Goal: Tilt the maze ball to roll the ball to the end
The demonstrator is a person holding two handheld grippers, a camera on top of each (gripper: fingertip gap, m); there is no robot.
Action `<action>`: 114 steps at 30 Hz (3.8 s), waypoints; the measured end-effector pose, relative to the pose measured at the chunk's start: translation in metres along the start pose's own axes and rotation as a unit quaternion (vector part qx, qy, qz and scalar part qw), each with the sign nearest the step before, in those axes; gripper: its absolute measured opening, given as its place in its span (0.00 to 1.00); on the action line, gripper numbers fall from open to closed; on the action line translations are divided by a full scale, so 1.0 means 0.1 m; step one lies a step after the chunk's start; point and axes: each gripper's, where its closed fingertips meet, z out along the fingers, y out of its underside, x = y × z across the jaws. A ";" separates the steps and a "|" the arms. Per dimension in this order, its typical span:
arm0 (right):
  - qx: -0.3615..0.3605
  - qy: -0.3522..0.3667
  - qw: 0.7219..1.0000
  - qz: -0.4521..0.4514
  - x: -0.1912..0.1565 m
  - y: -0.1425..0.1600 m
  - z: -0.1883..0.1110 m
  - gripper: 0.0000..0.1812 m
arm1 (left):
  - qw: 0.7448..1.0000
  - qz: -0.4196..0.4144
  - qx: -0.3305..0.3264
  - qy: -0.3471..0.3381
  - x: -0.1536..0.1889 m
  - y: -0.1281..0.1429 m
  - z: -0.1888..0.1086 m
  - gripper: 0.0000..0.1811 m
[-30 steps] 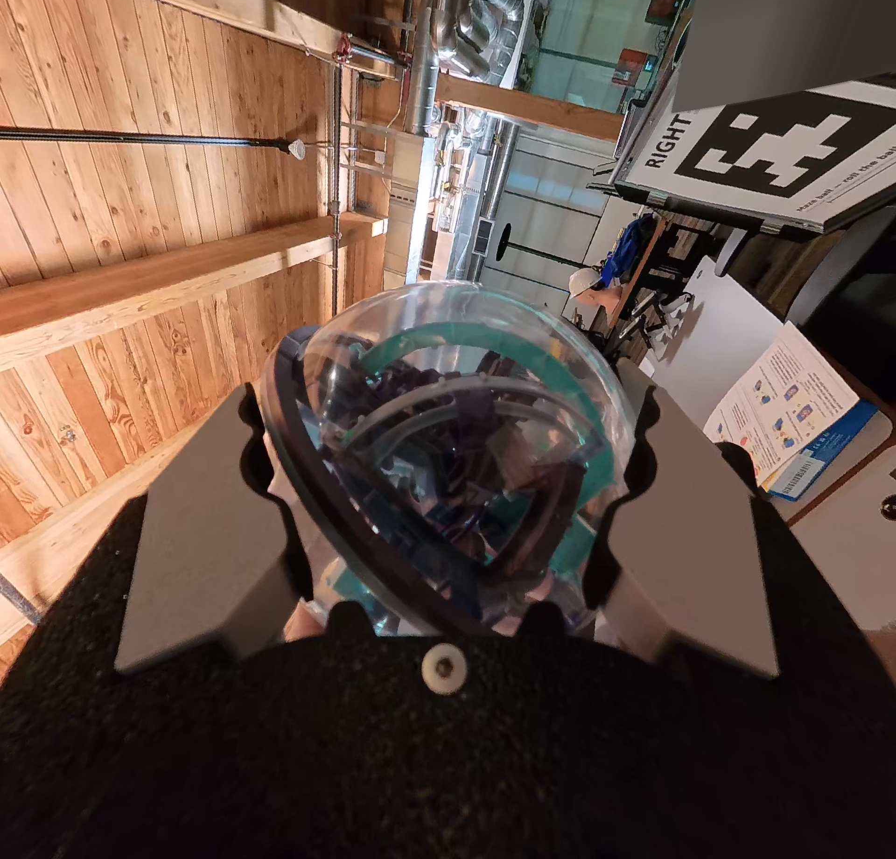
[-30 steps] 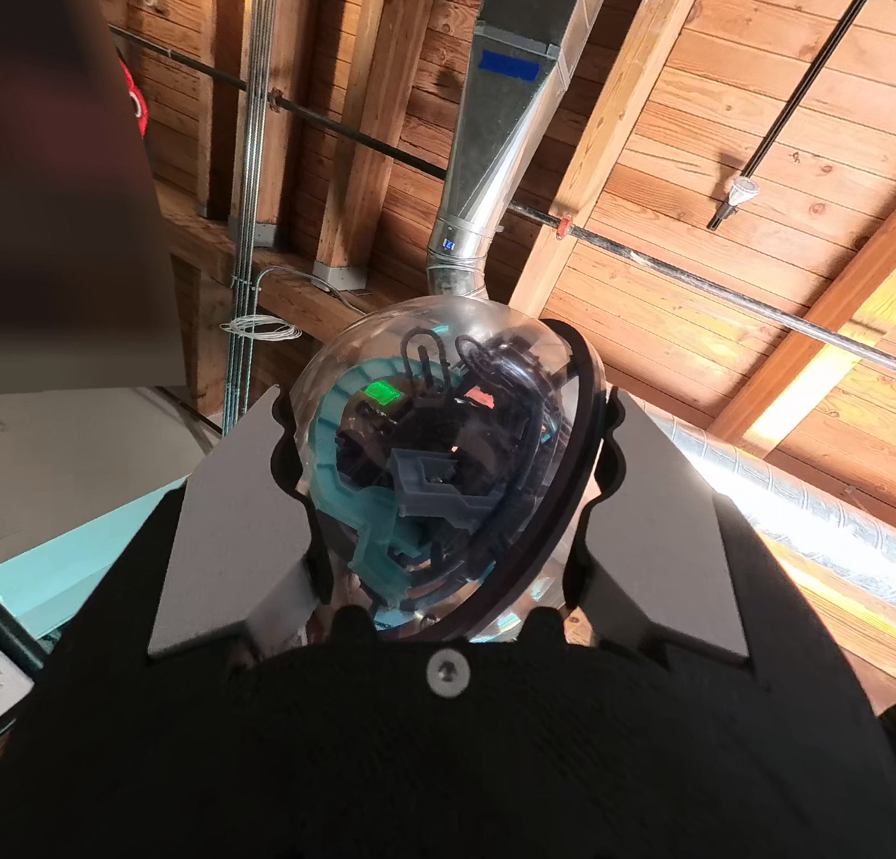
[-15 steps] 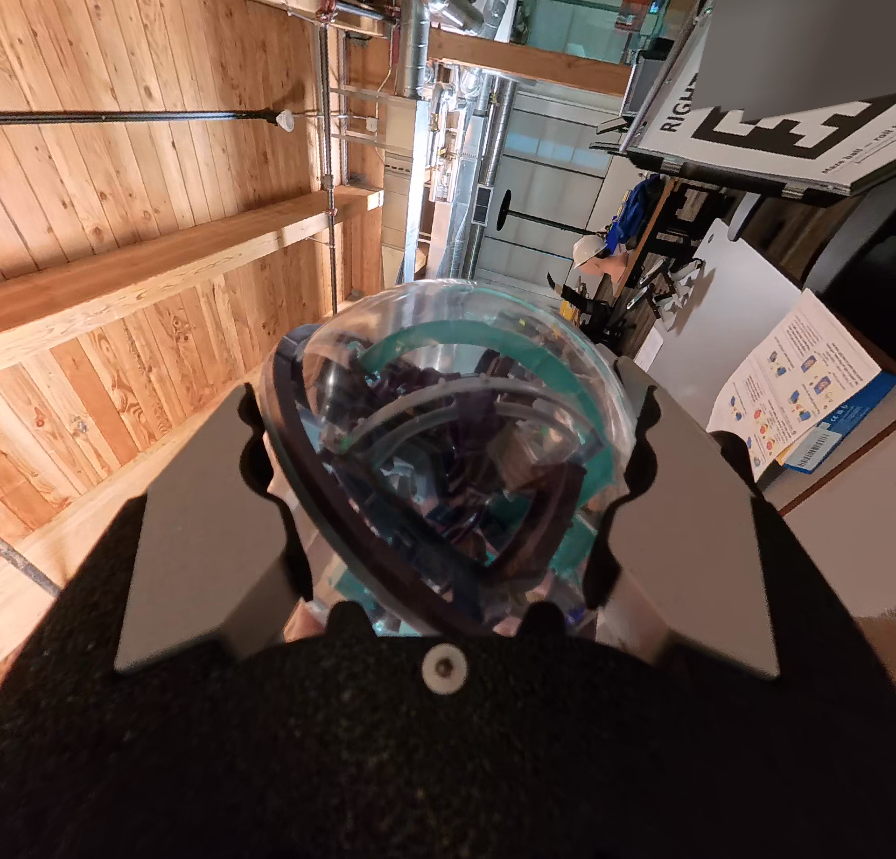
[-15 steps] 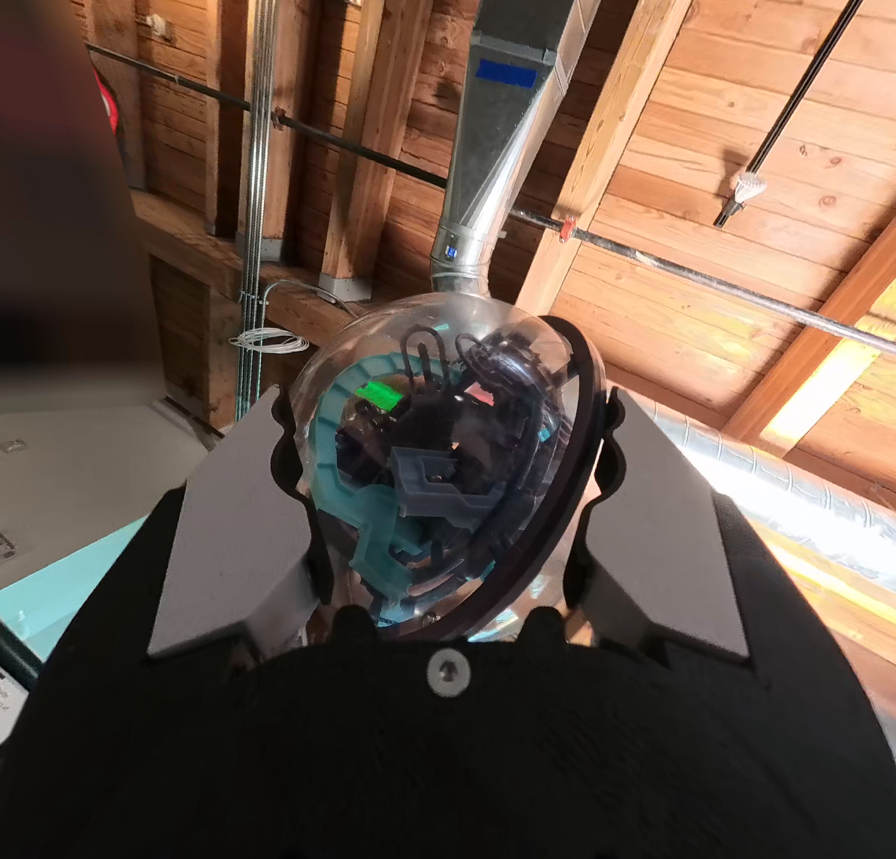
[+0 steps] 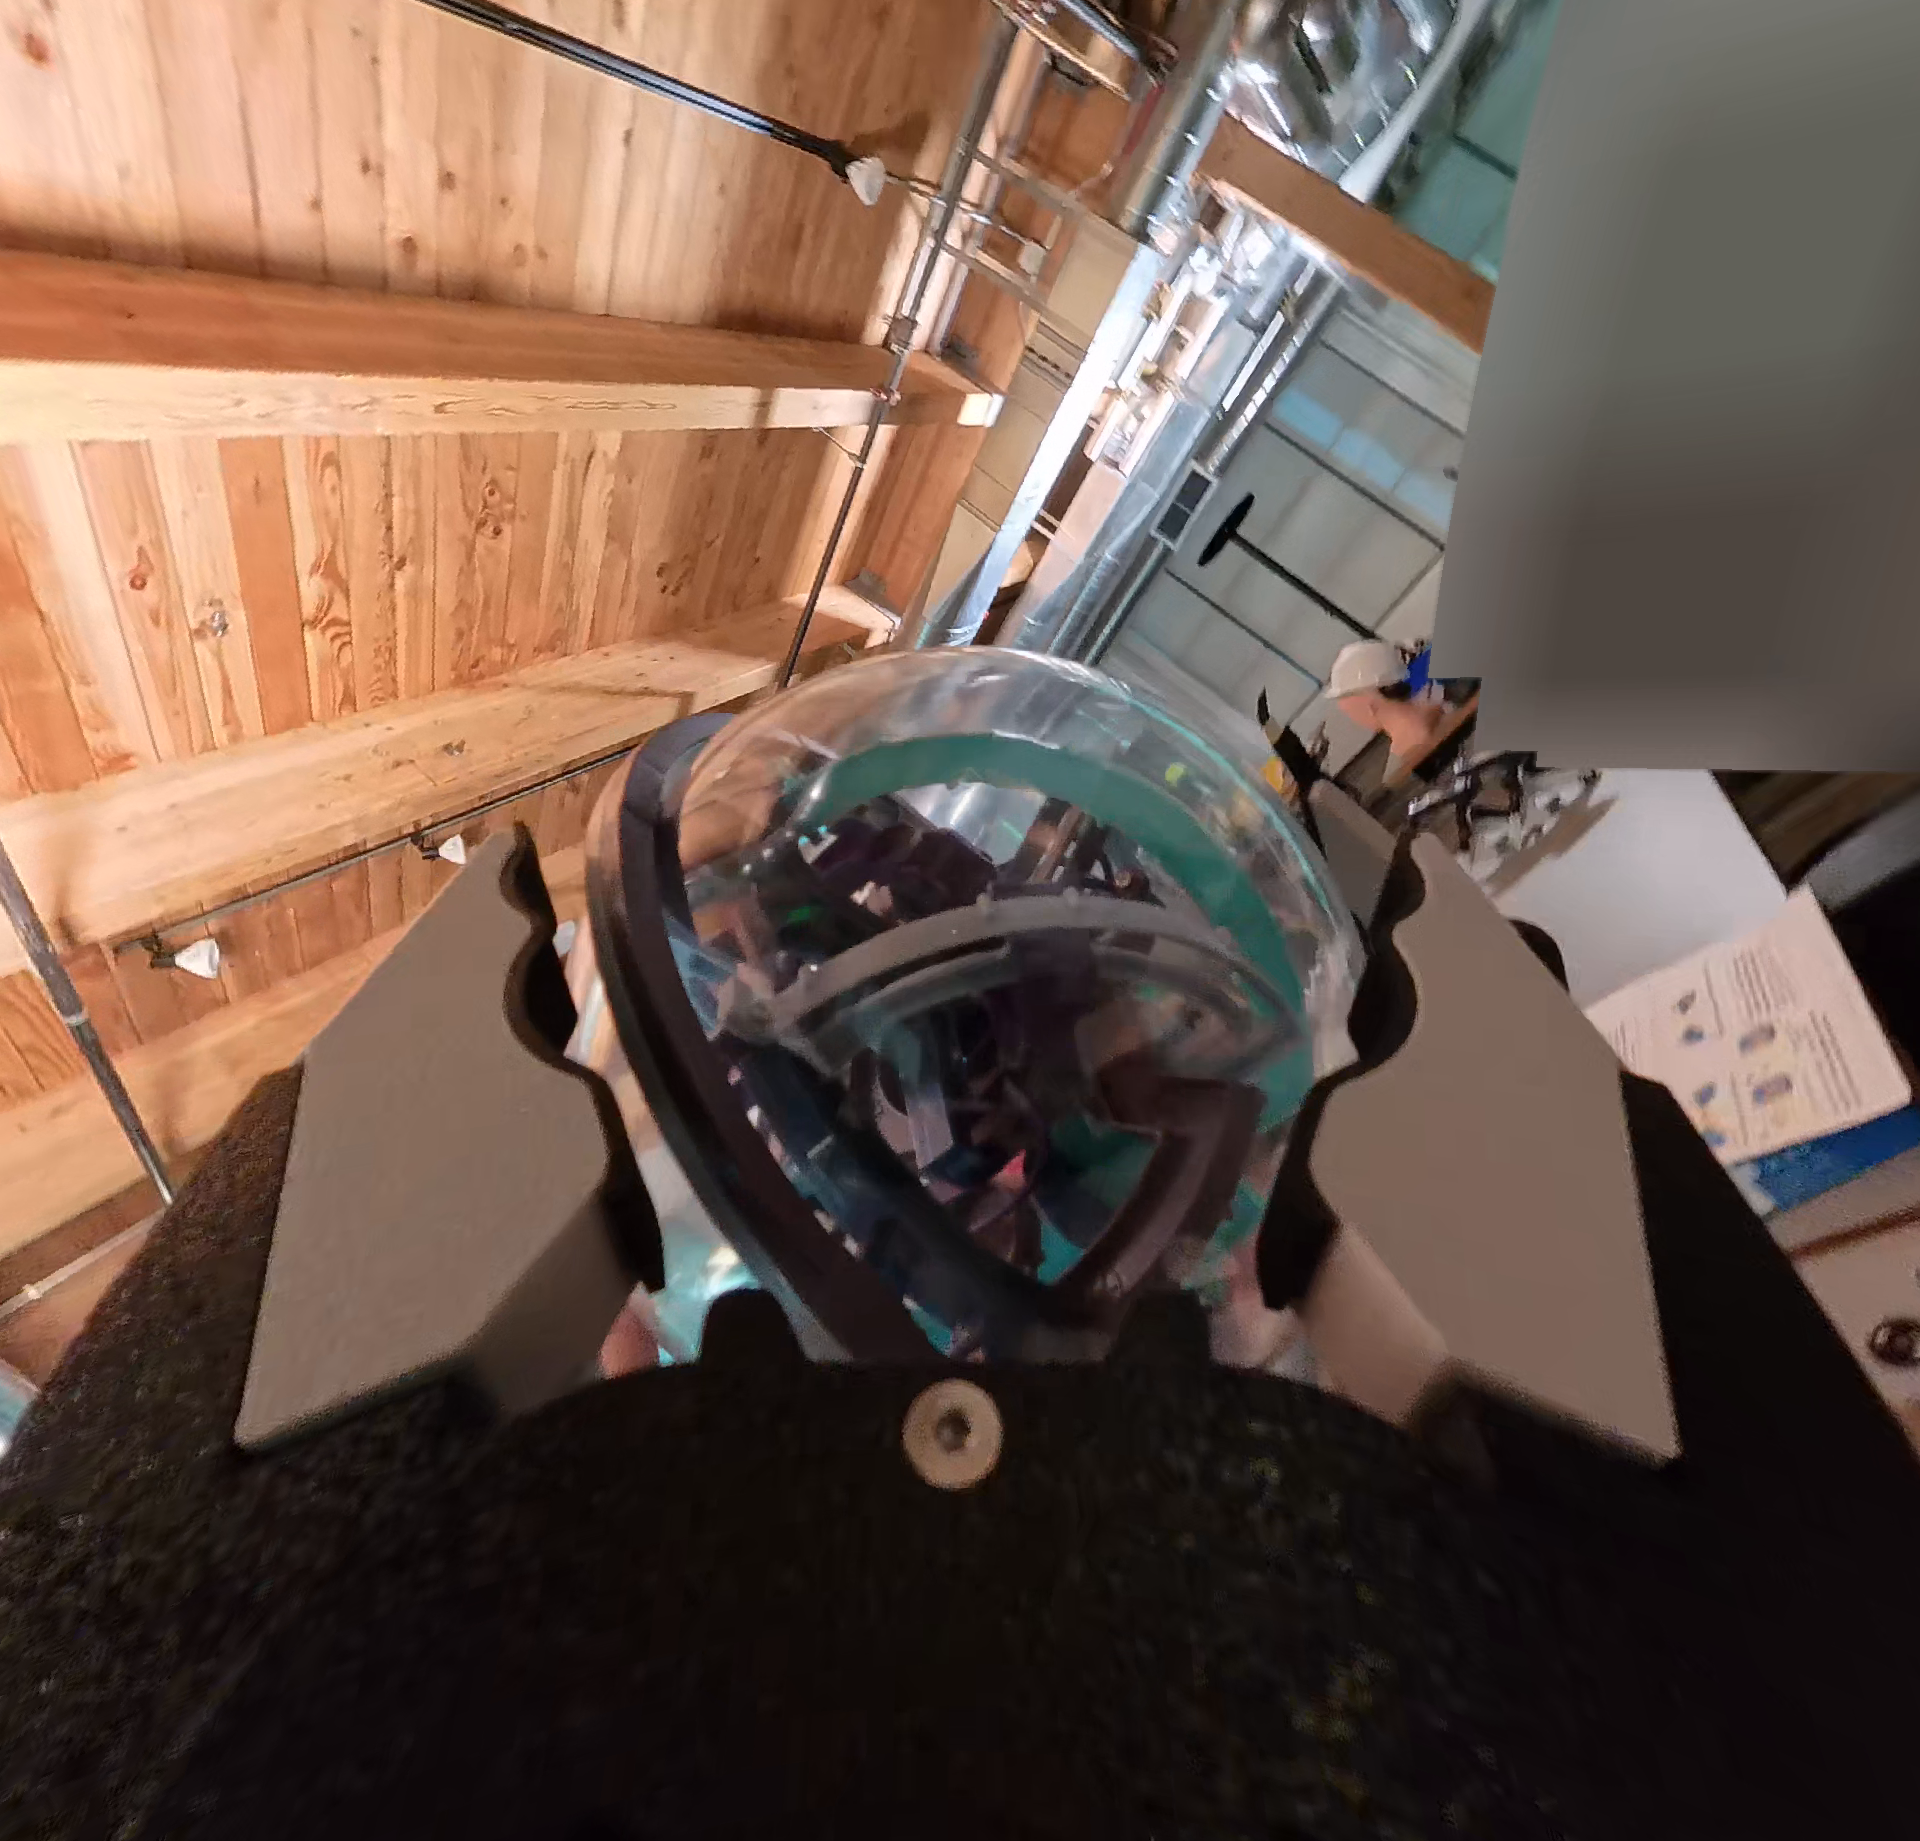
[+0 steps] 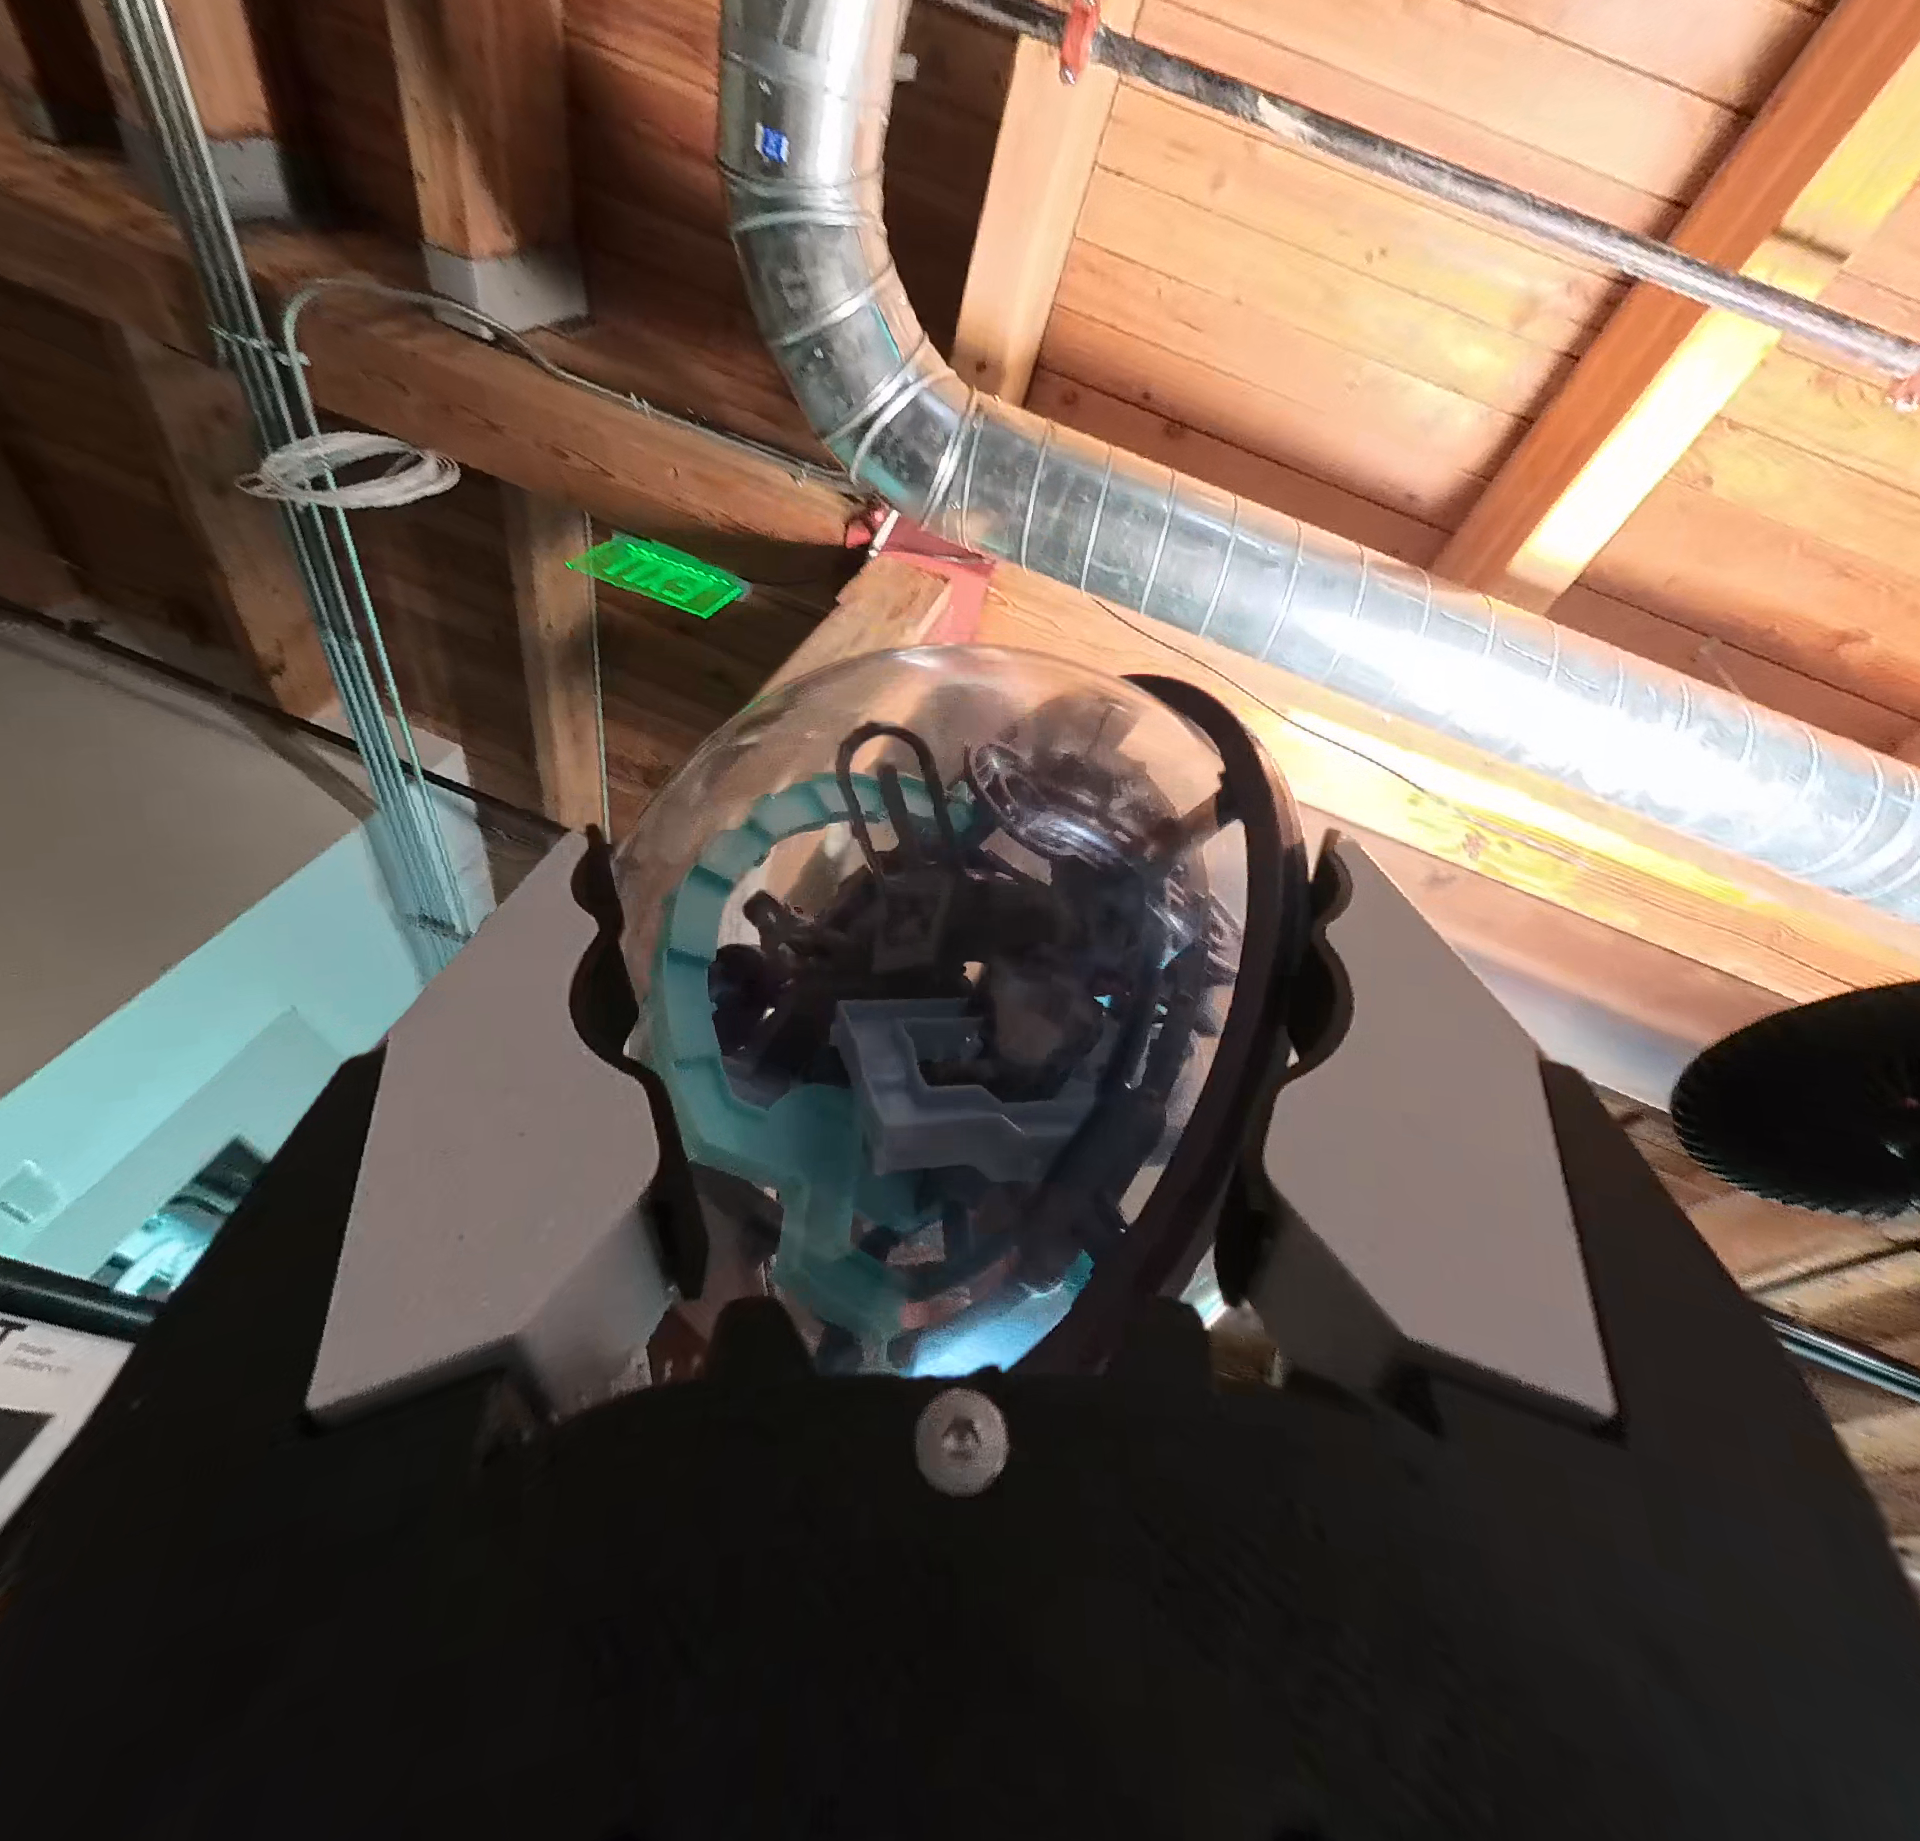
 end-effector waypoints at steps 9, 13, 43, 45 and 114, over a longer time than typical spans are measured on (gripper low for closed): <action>-0.037 -0.003 0.999 0.007 0.05 0.01 -0.01 0.69 | 0.997 -0.055 0.030 -0.036 -0.12 0.09 -0.11 0.83; -0.057 0.016 0.998 -0.024 0.07 0.00 0.05 0.76 | 0.997 -0.061 0.030 -0.037 -0.13 0.13 -0.14 0.83; -0.132 0.035 0.985 -0.105 0.15 0.22 0.15 0.78 | 0.989 -0.125 -0.029 -0.069 -0.31 0.44 -0.13 0.87; -0.130 0.033 0.985 -0.109 0.13 0.21 0.14 0.78 | 0.990 -0.122 -0.025 -0.064 -0.30 0.42 -0.13 0.87; -0.182 -0.047 0.970 -0.157 -0.18 0.26 0.79 0.75 | 0.984 -0.094 0.100 -0.113 -0.64 -0.21 -0.30 0.86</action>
